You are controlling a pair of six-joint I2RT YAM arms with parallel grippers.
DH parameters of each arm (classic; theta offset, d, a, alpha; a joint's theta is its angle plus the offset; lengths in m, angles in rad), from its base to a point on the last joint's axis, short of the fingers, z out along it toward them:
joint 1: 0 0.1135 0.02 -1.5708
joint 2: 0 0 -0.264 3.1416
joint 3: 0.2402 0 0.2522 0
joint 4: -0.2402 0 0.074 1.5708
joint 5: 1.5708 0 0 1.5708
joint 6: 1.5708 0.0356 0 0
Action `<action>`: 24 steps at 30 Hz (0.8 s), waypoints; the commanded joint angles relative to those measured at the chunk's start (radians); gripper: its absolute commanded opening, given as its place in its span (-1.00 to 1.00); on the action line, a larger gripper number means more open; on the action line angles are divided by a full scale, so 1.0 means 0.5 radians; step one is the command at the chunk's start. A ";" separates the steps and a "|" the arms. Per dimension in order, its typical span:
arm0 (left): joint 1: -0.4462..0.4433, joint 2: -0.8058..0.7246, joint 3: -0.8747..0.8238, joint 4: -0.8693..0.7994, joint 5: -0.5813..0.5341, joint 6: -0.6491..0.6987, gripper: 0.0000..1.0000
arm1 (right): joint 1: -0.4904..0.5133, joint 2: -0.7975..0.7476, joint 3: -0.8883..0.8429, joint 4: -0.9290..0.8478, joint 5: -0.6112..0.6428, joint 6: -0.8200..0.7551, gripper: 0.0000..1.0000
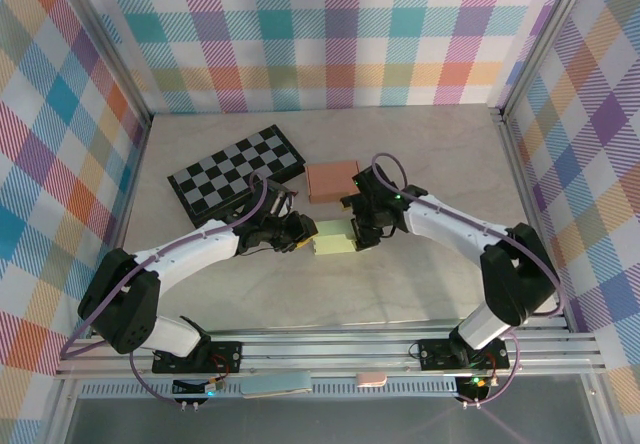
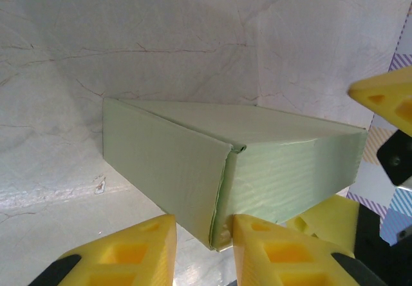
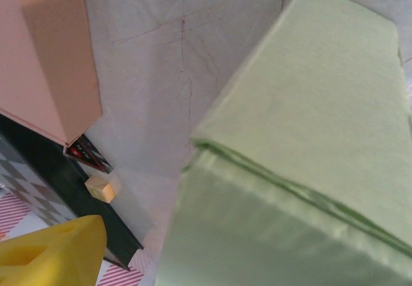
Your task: Fold the paper box
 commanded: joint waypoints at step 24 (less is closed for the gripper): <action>-0.058 -0.183 0.234 -0.171 -0.233 0.338 -0.23 | -0.091 0.096 0.091 -0.059 -0.067 -0.193 -0.16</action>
